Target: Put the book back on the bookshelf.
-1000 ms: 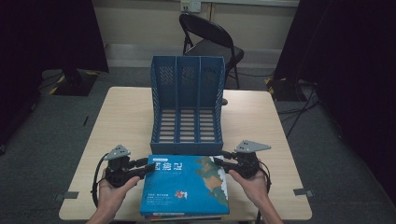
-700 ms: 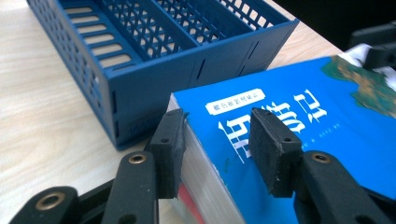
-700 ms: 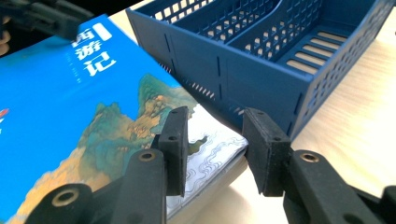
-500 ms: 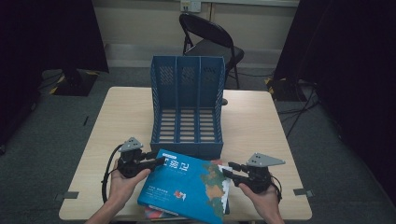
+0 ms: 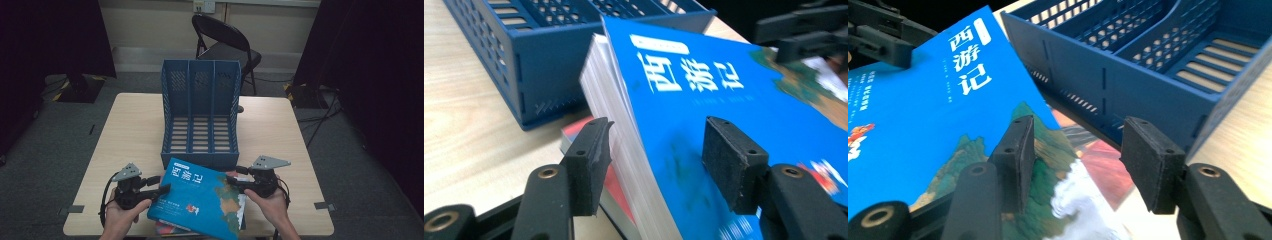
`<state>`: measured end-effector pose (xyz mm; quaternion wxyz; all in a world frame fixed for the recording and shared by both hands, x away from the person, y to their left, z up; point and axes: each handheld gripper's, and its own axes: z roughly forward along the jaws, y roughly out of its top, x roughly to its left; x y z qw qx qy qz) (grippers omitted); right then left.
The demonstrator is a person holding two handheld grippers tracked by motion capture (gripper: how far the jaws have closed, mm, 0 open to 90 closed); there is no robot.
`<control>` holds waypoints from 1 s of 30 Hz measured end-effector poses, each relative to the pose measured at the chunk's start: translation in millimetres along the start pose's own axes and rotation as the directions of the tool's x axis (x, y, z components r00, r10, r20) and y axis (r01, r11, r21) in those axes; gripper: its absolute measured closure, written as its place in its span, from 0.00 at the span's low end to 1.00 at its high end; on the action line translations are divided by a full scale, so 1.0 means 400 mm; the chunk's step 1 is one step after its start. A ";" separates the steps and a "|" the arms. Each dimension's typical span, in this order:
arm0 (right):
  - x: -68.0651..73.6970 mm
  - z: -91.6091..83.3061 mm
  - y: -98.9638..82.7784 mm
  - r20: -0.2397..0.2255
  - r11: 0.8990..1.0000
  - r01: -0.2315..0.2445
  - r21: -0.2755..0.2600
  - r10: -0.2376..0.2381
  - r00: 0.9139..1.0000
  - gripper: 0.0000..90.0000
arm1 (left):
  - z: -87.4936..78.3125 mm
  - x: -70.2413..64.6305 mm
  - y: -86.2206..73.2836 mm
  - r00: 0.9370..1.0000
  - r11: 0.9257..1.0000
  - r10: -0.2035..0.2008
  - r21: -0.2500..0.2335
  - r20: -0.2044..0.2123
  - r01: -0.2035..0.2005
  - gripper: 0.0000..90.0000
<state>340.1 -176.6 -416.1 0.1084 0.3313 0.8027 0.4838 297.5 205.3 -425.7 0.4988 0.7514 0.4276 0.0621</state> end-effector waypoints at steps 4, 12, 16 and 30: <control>0.003 0.002 -0.005 -0.066 1.000 -0.013 0.002 0.013 0.998 0.69 | 0.009 -0.007 0.007 0.999 0.999 0.042 0.003 -0.005 -0.041 0.55; 0.011 -0.012 -0.012 -0.047 1.000 -0.012 0.009 0.012 0.999 0.70 | 0.033 -0.008 0.036 0.995 0.995 0.099 0.025 -0.029 -0.098 0.60; 0.018 -0.028 -0.024 -0.034 1.000 -0.020 0.005 0.020 0.999 0.72 | 0.048 -0.012 0.051 0.994 0.994 0.108 0.039 -0.033 -0.107 0.62; 0.036 -0.075 -0.053 -0.043 0.999 -0.047 0.010 0.047 0.998 0.71 | 0.113 -0.005 0.108 0.991 0.986 0.135 0.092 0.025 -0.137 0.65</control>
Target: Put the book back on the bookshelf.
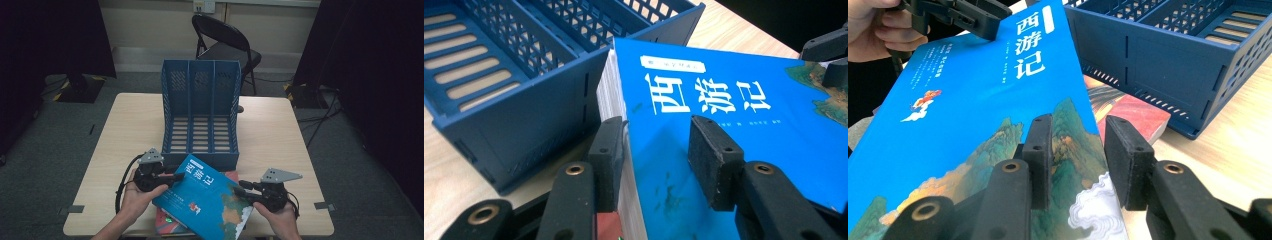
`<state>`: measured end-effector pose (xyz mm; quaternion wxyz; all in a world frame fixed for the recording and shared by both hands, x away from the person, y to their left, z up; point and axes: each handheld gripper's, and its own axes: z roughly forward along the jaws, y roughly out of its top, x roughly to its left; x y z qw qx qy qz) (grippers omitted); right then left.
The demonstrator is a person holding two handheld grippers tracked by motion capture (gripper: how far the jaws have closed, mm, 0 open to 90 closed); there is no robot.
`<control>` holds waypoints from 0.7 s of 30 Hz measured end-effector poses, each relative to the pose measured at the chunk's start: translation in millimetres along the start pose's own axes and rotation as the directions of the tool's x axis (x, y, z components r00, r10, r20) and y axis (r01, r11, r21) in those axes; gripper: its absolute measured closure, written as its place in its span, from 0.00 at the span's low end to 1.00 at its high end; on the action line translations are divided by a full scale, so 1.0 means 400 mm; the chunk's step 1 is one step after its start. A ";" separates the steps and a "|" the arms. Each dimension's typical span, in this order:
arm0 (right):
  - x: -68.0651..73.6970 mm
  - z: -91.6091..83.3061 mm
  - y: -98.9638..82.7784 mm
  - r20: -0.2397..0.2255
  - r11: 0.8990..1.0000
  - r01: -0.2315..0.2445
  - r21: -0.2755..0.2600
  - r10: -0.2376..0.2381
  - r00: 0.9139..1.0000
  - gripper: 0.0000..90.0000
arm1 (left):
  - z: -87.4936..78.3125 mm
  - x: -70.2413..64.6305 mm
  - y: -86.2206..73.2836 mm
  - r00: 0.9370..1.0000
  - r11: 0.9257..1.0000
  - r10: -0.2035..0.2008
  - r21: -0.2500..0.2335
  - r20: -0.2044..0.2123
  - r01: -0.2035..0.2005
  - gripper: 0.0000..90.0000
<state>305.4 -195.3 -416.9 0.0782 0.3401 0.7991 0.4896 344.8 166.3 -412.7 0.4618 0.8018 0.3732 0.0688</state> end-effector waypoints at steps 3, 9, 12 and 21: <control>0.003 0.009 0.008 -0.008 1.000 0.017 0.007 -0.016 1.000 0.69 | -0.001 0.003 -0.003 1.000 1.000 -0.010 -0.009 0.007 0.010 0.64; -0.001 0.021 0.028 -0.011 0.999 0.037 0.028 -0.037 0.999 0.67 | -0.037 0.005 -0.040 0.998 0.999 -0.036 -0.017 0.050 0.037 0.61; -0.004 0.018 0.034 -0.011 0.999 0.032 0.024 -0.032 0.999 0.67 | -0.084 -0.005 -0.073 0.999 1.000 -0.022 -0.017 0.048 0.023 0.61; -0.015 0.038 0.071 -0.020 0.999 0.045 0.021 -0.045 0.999 0.68 | -0.165 -0.019 -0.139 0.996 0.999 -0.042 -0.012 0.073 0.043 0.57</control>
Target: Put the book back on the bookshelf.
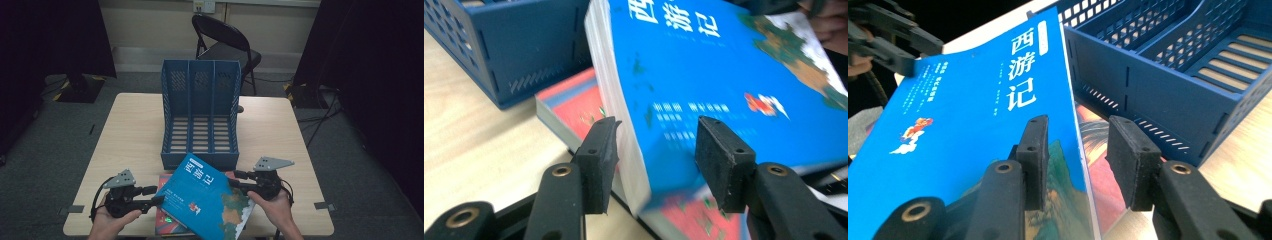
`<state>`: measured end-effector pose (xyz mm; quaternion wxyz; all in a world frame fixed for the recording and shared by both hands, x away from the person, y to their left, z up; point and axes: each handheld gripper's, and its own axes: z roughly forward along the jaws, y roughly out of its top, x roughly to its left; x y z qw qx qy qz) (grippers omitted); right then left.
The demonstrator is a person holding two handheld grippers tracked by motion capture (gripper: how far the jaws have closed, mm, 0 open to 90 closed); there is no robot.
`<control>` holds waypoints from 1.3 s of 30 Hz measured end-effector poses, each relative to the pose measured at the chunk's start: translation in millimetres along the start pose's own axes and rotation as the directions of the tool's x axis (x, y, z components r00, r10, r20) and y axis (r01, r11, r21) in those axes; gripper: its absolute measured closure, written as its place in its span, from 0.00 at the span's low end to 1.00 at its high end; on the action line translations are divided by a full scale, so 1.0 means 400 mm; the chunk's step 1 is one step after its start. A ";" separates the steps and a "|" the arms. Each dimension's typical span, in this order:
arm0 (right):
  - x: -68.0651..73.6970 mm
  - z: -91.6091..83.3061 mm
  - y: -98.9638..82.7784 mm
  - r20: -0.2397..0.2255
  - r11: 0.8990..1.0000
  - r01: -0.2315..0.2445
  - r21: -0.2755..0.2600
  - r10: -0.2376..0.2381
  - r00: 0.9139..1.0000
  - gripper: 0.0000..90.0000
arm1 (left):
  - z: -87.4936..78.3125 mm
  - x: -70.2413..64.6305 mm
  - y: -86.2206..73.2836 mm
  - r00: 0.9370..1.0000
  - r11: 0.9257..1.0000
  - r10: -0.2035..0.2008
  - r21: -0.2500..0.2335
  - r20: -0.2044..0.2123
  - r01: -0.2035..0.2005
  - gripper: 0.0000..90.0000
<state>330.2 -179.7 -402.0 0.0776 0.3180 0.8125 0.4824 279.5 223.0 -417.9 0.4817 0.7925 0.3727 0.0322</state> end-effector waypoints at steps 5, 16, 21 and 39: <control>0.005 0.030 0.000 -0.024 0.999 0.017 0.050 -0.016 1.000 0.71 | -0.018 -0.005 -0.028 0.999 0.999 0.030 0.031 -0.022 -0.029 0.57; 0.012 0.033 -0.001 -0.025 0.997 0.005 0.074 -0.003 1.000 0.73 | -0.011 -0.005 -0.041 0.999 1.000 0.030 -0.004 -0.021 -0.031 0.62; 0.016 0.009 -0.020 -0.026 0.997 -0.008 0.071 0.010 1.000 0.74 | 0.009 0.011 -0.028 0.999 1.000 0.011 -0.014 -0.040 -0.011 0.65; 0.063 -0.048 -0.082 -0.014 0.999 -0.048 0.019 0.049 0.999 0.74 | 0.089 0.087 0.063 0.995 0.998 -0.065 -0.017 -0.073 0.064 0.67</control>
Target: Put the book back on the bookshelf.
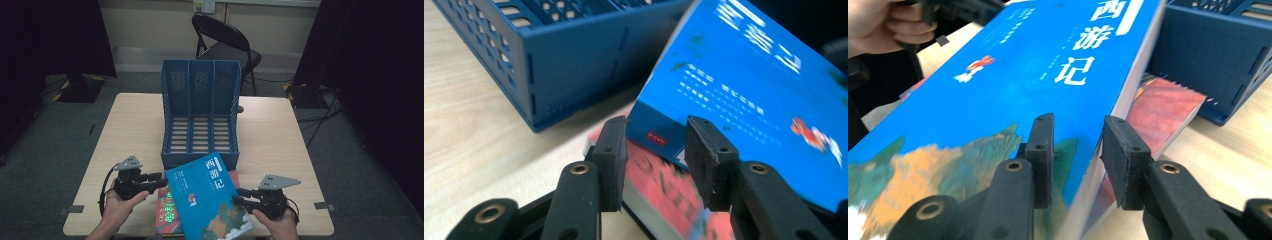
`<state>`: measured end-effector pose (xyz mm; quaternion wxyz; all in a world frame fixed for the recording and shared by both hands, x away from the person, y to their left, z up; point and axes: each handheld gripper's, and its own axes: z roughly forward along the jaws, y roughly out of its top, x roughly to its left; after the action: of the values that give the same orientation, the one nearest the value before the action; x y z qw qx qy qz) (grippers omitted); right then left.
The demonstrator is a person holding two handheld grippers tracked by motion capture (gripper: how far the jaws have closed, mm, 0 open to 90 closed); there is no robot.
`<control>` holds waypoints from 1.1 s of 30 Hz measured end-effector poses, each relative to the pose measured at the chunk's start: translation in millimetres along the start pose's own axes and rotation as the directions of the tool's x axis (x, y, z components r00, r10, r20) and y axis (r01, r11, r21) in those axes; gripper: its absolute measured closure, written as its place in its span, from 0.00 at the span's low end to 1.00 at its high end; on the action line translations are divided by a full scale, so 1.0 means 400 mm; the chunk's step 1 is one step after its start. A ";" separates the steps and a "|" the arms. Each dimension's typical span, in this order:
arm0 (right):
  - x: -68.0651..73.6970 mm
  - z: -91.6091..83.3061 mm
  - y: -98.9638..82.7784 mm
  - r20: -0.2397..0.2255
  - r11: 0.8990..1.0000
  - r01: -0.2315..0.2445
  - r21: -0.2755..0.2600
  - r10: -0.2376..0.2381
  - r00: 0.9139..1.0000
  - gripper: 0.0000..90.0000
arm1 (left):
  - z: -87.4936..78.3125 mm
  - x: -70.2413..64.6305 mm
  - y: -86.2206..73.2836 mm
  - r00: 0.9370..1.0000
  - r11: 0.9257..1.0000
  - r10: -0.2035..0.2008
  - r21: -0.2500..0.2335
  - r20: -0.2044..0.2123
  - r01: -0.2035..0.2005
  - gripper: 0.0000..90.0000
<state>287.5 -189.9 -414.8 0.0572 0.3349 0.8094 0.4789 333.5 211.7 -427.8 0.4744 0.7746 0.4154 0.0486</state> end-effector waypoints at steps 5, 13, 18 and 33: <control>0.007 -0.004 0.001 0.013 1.000 0.017 -0.005 -0.017 1.000 0.74 | 0.012 0.003 0.013 0.999 1.000 -0.029 -0.011 -0.015 0.028 0.65; -0.042 0.066 0.065 0.052 0.999 0.029 -0.037 -0.027 0.998 0.67 | -0.015 -0.065 -0.008 0.999 0.998 0.051 -0.019 -0.018 -0.052 0.55; -0.046 0.078 0.062 0.042 0.999 0.008 -0.036 -0.006 0.999 0.68 | 0.009 -0.079 -0.012 0.998 1.000 0.013 -0.015 0.064 -0.012 0.56; 0.012 0.042 0.023 0.052 1.000 0.007 -0.026 -0.006 0.999 0.68 | 0.054 -0.070 0.027 0.998 0.998 0.062 -0.023 0.024 -0.061 0.53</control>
<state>295.3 -171.9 -415.2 0.0843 0.3440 0.8024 0.4804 331.8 175.1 -422.4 0.4865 0.7822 0.3848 0.0584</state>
